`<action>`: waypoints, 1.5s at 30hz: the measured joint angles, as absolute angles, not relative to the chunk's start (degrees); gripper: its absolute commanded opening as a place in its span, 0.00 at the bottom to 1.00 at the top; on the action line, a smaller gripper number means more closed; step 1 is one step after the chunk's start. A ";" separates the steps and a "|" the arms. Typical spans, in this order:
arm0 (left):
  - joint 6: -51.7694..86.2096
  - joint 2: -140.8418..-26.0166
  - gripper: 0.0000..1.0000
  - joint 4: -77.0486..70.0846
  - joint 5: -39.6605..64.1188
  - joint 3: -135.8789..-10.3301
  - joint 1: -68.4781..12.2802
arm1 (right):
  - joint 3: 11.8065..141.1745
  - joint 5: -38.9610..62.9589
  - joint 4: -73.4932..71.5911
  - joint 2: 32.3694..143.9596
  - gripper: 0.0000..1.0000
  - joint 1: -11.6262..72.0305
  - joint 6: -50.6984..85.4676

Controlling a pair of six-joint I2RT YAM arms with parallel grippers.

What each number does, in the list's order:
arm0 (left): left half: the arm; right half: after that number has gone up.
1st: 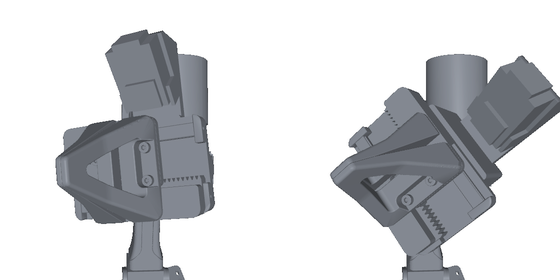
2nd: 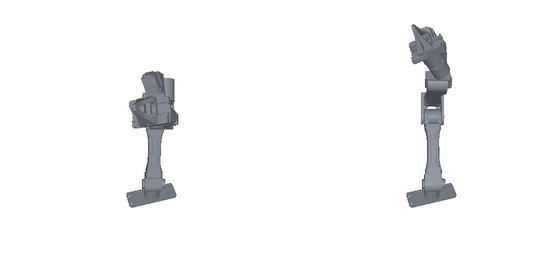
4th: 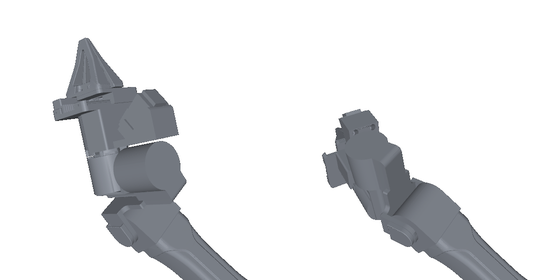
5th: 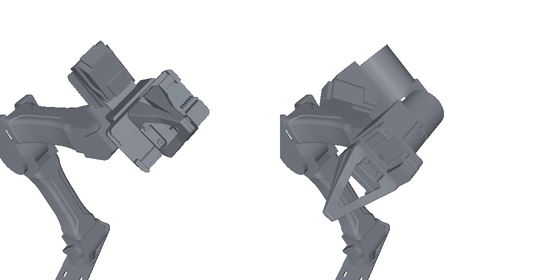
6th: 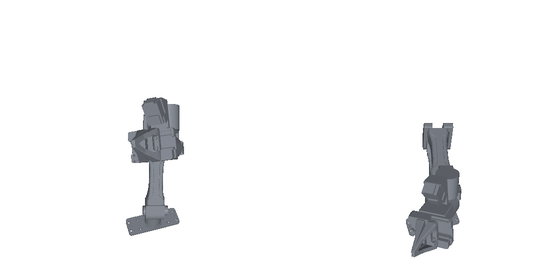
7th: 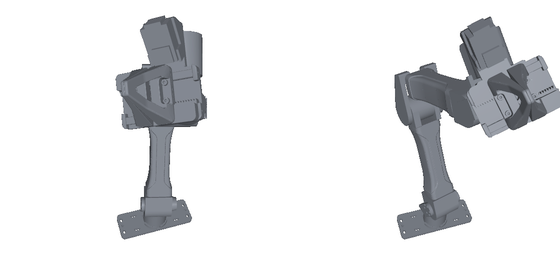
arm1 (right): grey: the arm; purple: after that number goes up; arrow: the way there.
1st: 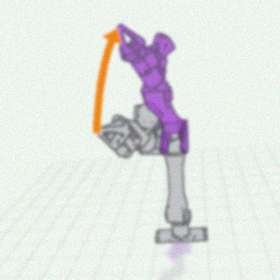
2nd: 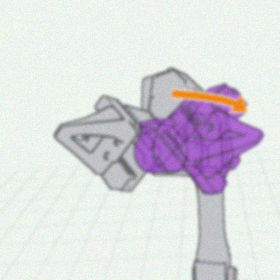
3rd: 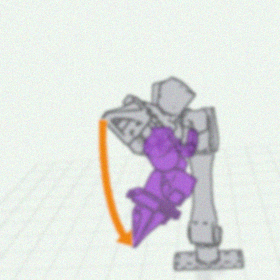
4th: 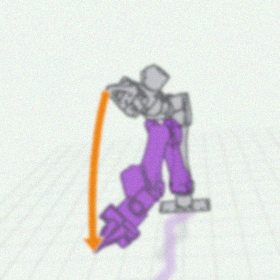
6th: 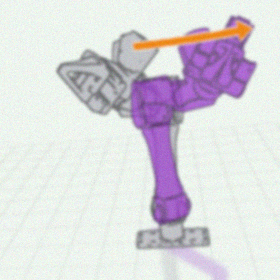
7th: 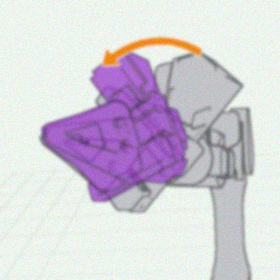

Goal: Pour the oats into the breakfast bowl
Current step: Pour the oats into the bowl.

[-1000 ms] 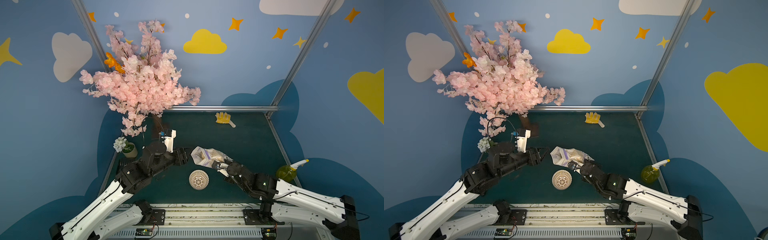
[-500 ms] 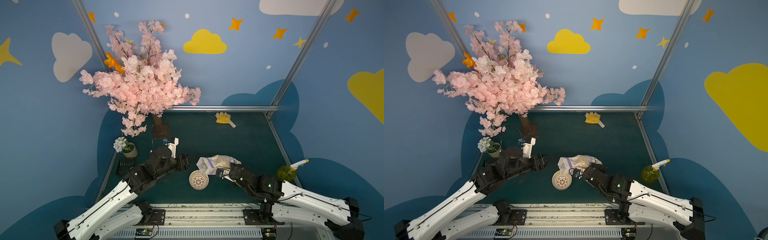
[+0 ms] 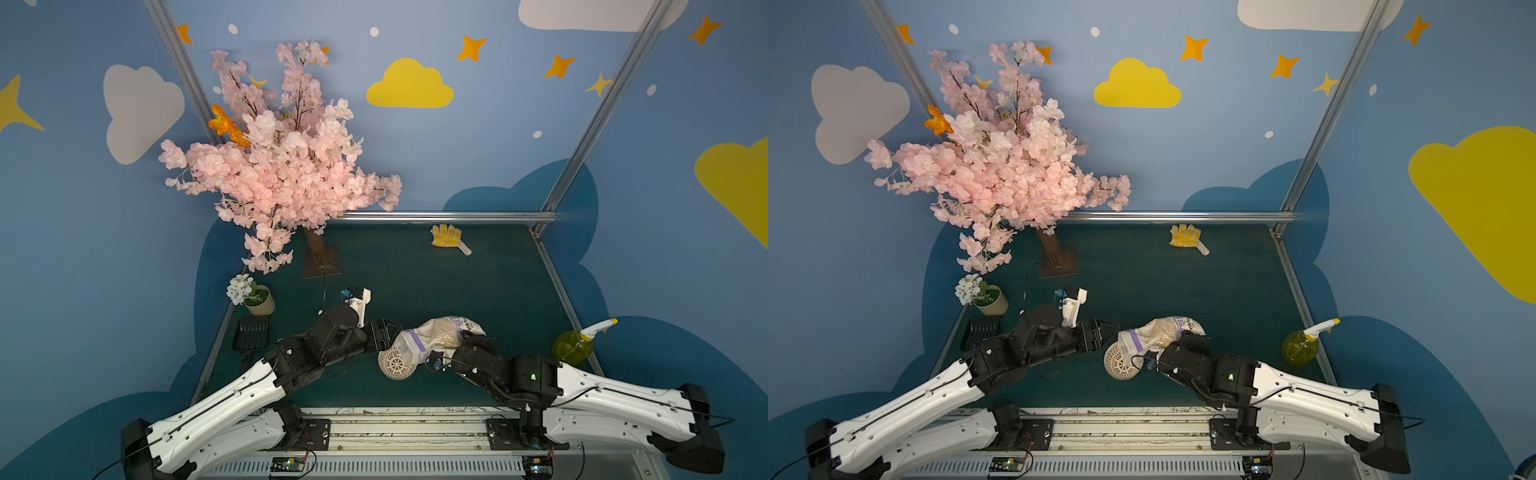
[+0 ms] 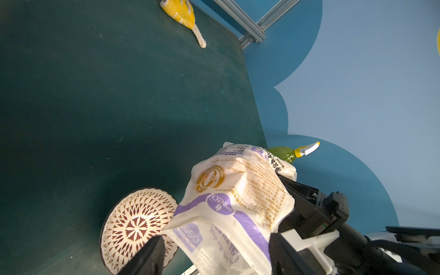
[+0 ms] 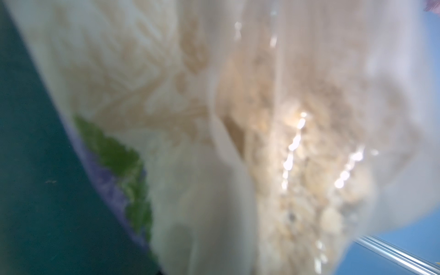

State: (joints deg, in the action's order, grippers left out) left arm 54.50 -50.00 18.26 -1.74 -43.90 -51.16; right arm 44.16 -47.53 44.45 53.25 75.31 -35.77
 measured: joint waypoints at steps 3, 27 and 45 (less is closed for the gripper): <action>56.93 -49.52 0.73 16.78 -2.76 -40.88 -52.10 | 44.16 -50.37 44.36 54.28 0.00 76.88 -36.91; 67.57 -53.01 0.67 8.69 -6.81 -35.03 -56.73 | 41.76 -60.23 41.71 60.07 0.00 80.16 -42.61; 69.65 -54.15 0.57 6.63 -7.79 -33.74 -58.50 | 41.76 -62.11 40.53 62.89 0.00 80.25 -43.51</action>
State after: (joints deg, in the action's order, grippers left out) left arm 69.65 -54.15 6.63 -7.79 -33.74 -58.50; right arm 41.76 -62.11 40.53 62.89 80.25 -43.51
